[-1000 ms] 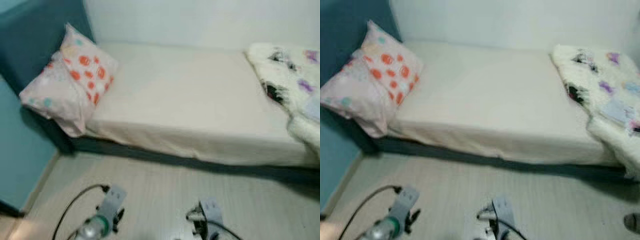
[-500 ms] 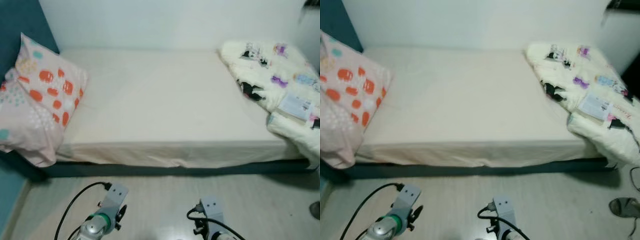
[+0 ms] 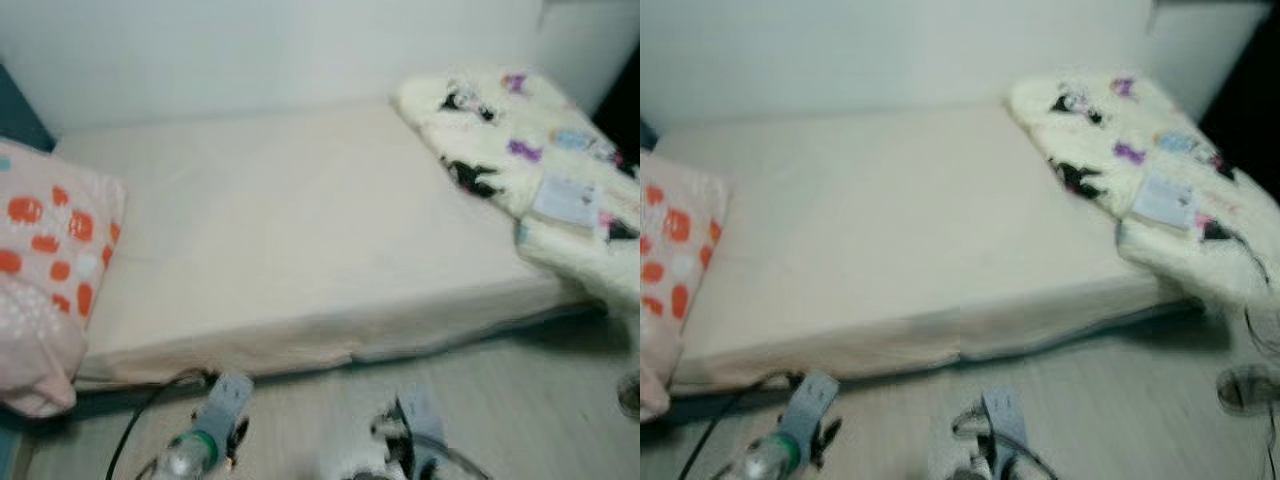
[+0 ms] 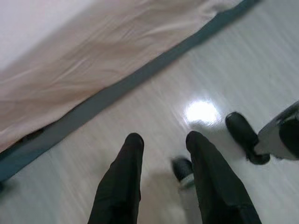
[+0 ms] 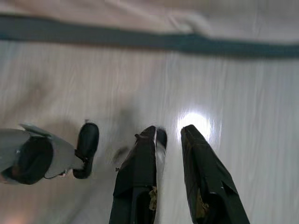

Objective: Clean up the room

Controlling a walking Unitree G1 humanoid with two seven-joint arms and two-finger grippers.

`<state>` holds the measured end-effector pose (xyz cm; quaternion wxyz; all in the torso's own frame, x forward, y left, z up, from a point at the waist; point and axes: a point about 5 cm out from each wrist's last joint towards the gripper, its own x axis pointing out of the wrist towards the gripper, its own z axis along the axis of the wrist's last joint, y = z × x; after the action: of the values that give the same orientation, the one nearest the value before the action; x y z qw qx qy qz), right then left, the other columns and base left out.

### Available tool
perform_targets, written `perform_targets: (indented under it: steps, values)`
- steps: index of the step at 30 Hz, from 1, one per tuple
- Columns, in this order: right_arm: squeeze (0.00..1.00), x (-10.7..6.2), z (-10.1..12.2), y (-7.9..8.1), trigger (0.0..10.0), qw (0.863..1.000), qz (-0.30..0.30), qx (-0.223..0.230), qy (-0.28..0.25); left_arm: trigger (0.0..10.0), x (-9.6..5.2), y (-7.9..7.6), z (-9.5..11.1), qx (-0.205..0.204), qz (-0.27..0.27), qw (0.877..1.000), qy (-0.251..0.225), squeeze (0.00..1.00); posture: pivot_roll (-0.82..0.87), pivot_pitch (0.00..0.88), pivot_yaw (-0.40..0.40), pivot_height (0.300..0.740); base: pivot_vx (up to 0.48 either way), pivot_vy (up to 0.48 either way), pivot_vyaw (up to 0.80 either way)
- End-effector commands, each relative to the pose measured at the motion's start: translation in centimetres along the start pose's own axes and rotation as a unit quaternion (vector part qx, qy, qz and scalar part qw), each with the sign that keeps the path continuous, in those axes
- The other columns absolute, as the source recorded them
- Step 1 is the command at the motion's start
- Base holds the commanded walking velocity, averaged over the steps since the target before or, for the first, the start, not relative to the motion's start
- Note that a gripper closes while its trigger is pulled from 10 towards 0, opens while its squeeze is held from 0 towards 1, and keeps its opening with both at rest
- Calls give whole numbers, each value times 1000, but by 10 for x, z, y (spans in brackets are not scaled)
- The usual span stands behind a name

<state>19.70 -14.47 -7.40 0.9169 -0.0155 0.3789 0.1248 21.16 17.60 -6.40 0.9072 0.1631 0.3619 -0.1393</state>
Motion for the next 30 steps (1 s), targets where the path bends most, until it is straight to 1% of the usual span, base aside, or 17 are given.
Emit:
perform_targets:
  steps: [1, 7, 8, 9, 13, 14, 16, 18, 19, 21, 22, 24, 25, 27, 28, 29, 30]
  values:
    - [0, -2, -10, 6, 10000, 1000, 7, 8, 16, 10000, -3, 3, -9, 1, 4, 1000, 18, 0, -68, 0, 51, 740, 296, 0, 0]
    - [0, -2, -9, 6, 10000, 1000, 8, -4, 14, 10000, -3, 6, -10, -15, 16, 1000, 17, 0, -72, 0, 53, 740, 49, 0, 0]
    - [0, -1, -4, 8, 10000, 1000, 19, -22, -2, 10000, -3, 15, -3, -39, 29, 999, -2, 0, -72, 0, 53, 740, 0, 0, 0]
    - [0, -1, -3, 8, 10000, 999, 22, -26, -7, 10000, -3, 18, -1, -45, 33, 998, -7, 0, -72, 0, 53, 740, 0, 0, 0]
    - [0, 2, 24, 4, 10000, 996, 24, -18, -84, 10000, -5, 41, 24, -89, 57, 991, -84, 0, -75, 9, 50, 740, 0, 0, 0]
    - [0, 2, 29, 3, 10000, 995, 23, -15, -97, 10000, -6, 44, 28, -94, 61, 989, -99, 0, -75, 9, 50, 740, 0, 0, 0]
    - [0, 0, 46, -2, 10000, 989, 20, -19, -147, 10000, -11, 53, 46, -115, 72, 979, -153, 0, -74, 12, 45, 740, 0, 0, 0]
    - [0, 0, 51, -3, 10000, 986, 19, -22, -162, 10000, -13, 55, 52, -120, 75, 976, -168, 0, -74, 12, 45, 740, 0, 0, 0]
    - [0, -2, 61, -6, 10000, 981, 13, -21, -193, 10000, -19, 58, 62, -128, 80, 969, -196, 0, -73, 16, 35, 740, 0, 0, 0]
    - [0, -12, 88, -18, 10000, 963, -15, -9, -271, 10000, -36, 58, 86, -119, 90, 954, -258, 0, -67, 20, 15, 740, 0, 0, 0]
    - [0, -12, 88, -18, 10000, 963, -15, -9, -271, 10000, -36, 58, 86, -119, 90, 954, -258, 0, -67, 20, 15, 740, 0, 0, 0]
    - [0, -27, 107, -30, 10000, 944, -45, 5, -327, 10000, -53, 53, 101, -100, 96, 944, -301, 0, -68, 20, 4, 740, 0, 0, 0]
    - [0, -27, 107, -30, 10000, 944, -45, 5, -327, 10000, -53, 53, 101, -100, 96, 944, -301, 0, -68, 20, 4, 740, 0, 0, 0]
    - [0, -41, 112, -36, 10000, 932, -64, 8, -357, 10000, -65, 47, 105, -73, 97, 939, -322, 0, -68, 21, 0, 740, 0, 0, 0]
    - [0, -41, 112, -36, 10000, 932, -64, 8, -357, 10000, -65, 47, 105, -73, 97, 939, -322, 0, -68, 21, 0, 740, 0, 0, 0]
    - [0, -47, 107, -37, 10000, 931, -66, 1, -359, 10000, -71, 39, 103, -32, 95, 939, -330, 0, -77, 26, -1, 740, 0, 0, 0]
    - [0, -48, 105, -37, 10000, 931, -65, -1, -358, 10000, -72, 37, 103, -21, 94, 939, -332, 0, -77, 26, -1, 740, 0, 0, 0]
